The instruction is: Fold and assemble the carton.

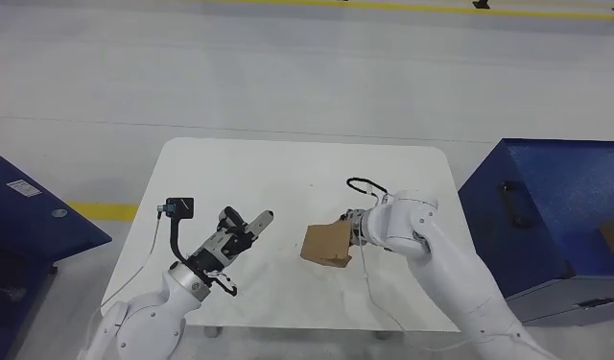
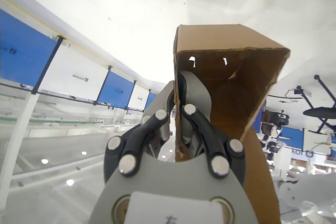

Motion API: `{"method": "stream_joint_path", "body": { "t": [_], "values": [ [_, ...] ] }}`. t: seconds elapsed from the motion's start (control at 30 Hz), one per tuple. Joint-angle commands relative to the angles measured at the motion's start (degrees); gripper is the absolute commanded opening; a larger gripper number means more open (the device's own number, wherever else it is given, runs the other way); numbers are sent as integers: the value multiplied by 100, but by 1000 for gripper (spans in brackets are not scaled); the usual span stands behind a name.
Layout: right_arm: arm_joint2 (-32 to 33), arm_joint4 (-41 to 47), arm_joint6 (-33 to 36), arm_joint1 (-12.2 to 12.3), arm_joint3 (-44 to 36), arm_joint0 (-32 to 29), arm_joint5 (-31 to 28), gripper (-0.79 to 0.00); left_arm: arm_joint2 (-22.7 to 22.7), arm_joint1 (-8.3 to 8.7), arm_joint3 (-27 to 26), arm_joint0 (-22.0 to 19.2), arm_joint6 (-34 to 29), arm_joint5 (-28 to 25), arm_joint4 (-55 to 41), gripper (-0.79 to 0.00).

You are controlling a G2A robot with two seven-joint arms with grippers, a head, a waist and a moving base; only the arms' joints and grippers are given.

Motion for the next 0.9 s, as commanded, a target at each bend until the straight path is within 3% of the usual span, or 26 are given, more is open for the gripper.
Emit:
{"method": "stream_joint_path", "body": {
  "t": [0.0,0.03,0.07,0.1,0.43,0.67,0.7,0.77,0.8,0.87],
  "values": [
    [-271,513,-215,72,129,293,-215,-785,0,0,0,0,0,0,0,0],
    [-418,734,-319,107,194,418,-319,-785,0,0,0,0,0,0,0,0],
    [-556,904,-418,142,252,553,-418,-456,0,0,0,0,0,0,0,0],
    [-669,1058,-471,174,290,687,-472,0,0,0,0,0,0,0,0,0],
    [-1161,2152,-595,428,517,1193,-596,0,0,0,0,0,0,0,0,0],
    [-434,2538,-115,851,153,926,-117,0,0,0,0,0,0,0,0,0],
    [-196,2463,75,916,90,844,11,-80,0,0,0,0,0,0,0,0],
    [329,1828,869,1037,-123,619,288,-576,0,0,0,0,0,0,0,0],
    [563,1381,1388,1088,-210,430,368,-785,0,0,0,0,0,0,0,0],
    [989,398,2659,1174,-398,-28,491,-785,0,0,0,0,0,0,0,0]
  ]
}}
